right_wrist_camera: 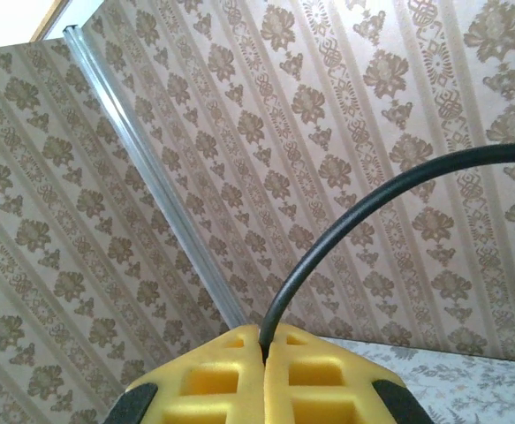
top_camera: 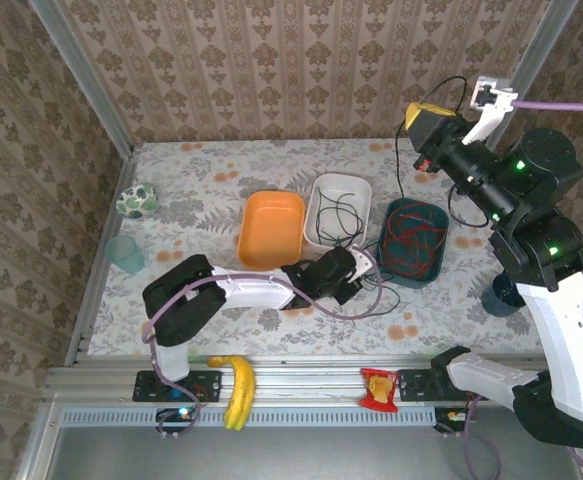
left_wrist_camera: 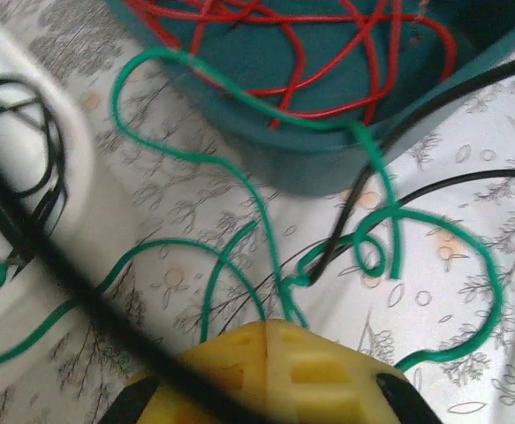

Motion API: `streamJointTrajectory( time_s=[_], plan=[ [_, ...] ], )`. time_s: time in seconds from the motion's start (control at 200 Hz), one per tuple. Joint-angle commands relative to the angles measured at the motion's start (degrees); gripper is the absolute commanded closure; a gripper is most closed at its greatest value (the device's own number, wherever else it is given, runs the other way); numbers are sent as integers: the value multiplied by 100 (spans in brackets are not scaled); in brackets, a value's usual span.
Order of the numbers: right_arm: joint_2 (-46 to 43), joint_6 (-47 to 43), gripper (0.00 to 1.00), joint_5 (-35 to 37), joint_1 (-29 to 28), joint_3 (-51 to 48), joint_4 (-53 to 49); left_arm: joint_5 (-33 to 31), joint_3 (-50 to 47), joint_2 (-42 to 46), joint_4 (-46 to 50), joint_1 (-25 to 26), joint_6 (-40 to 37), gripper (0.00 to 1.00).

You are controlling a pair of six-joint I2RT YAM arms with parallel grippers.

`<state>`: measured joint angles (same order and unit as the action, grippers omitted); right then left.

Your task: Untangle the cables

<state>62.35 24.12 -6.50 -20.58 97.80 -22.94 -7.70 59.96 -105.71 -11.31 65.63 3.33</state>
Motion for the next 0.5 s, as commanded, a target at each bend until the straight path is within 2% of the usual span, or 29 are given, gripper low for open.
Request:
streamJointTrajectory(
  time_s=[0.0, 0.17, 0.275, 0.35, 0.47, 0.495],
  plan=[
    [85, 125, 100, 39, 103, 203, 182, -249, -327, 530, -528, -212, 626, 99],
    [339, 184, 100, -158, 132, 468, 963, -888, -588, 894, -483, -381, 1115, 100],
    [620, 57, 100, -258, 127, 952, 1292, -964, -702, 1044, -681, -397, 1126, 100],
    [957, 45, 100, -272, 133, 1439, 1114, -964, -835, 1205, -938, -409, 1136, 100],
    [1435, 207, 100, -338, 124, 1613, 987, -1138, -1190, 1639, -1364, -590, 1581, 91],
    [1549, 267, 100, -334, 124, 1611, 935, -1220, -1260, 1756, -1398, -642, 1729, 83]
  ],
)
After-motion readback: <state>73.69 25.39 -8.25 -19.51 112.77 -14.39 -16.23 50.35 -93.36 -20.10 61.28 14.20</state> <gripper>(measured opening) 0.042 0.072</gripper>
